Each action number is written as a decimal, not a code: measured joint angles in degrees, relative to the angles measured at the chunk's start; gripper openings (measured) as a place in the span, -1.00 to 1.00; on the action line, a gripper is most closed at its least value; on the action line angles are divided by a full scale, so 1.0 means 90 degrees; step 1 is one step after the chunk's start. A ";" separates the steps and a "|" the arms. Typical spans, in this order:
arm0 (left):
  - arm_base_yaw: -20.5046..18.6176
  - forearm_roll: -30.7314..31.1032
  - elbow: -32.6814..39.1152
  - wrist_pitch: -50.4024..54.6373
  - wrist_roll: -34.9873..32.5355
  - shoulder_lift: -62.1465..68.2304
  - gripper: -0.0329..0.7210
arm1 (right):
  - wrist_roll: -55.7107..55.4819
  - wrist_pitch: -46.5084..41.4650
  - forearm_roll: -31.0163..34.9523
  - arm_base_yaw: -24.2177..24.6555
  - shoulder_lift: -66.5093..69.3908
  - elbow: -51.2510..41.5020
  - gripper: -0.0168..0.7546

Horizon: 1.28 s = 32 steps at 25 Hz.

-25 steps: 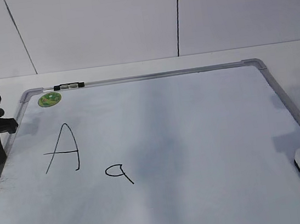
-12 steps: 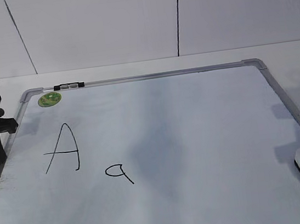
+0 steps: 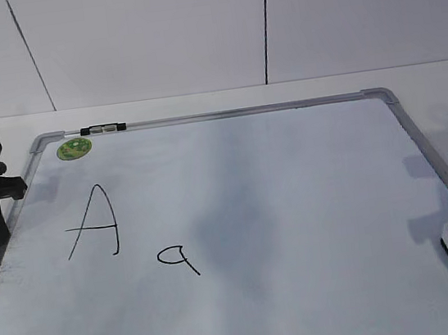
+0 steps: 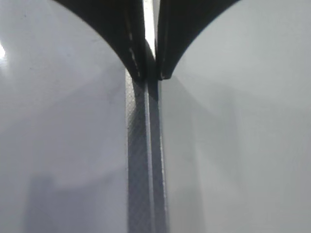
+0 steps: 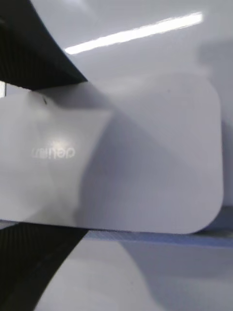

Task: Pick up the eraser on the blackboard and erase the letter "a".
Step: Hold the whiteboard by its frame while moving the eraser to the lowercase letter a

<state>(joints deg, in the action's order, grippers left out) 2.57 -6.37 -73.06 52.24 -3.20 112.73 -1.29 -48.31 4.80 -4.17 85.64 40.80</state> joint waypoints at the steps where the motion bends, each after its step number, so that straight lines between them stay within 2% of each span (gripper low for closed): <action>1: 0.0000 0.0000 0.0000 0.0000 0.0000 0.0000 -0.86 | 0.0003 -0.0012 0.0000 0.0000 0.0000 0.0000 0.48; 13: 0.0000 0.0000 0.0000 0.0000 0.0000 0.0000 -0.86 | 0.0015 -0.0134 0.0000 0.0000 0.0016 0.0068 0.45; 22: 0.0000 0.0000 0.0000 0.0000 0.0000 0.0000 -0.86 | 0.0003 -0.1277 -0.0041 0.0000 0.0030 0.0927 0.45; 25: 0.0000 0.0000 0.0000 0.0000 0.0000 0.0000 -0.86 | -0.0005 -0.1482 0.0178 -0.0065 0.0035 0.1295 0.45; 28: 0.0000 0.0000 0.0000 0.0004 0.0000 0.0000 -0.86 | -0.0011 -0.1725 0.0221 -0.0499 0.0212 0.1791 0.45; 32: 0.0000 0.0000 0.0000 0.0004 0.0000 0.0000 -0.86 | -0.0274 -0.1829 -0.0012 -0.1574 0.0823 0.2642 0.45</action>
<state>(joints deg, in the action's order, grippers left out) 2.57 -6.37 -73.06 52.28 -3.20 112.73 -3.75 -64.77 4.69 -18.34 93.05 64.58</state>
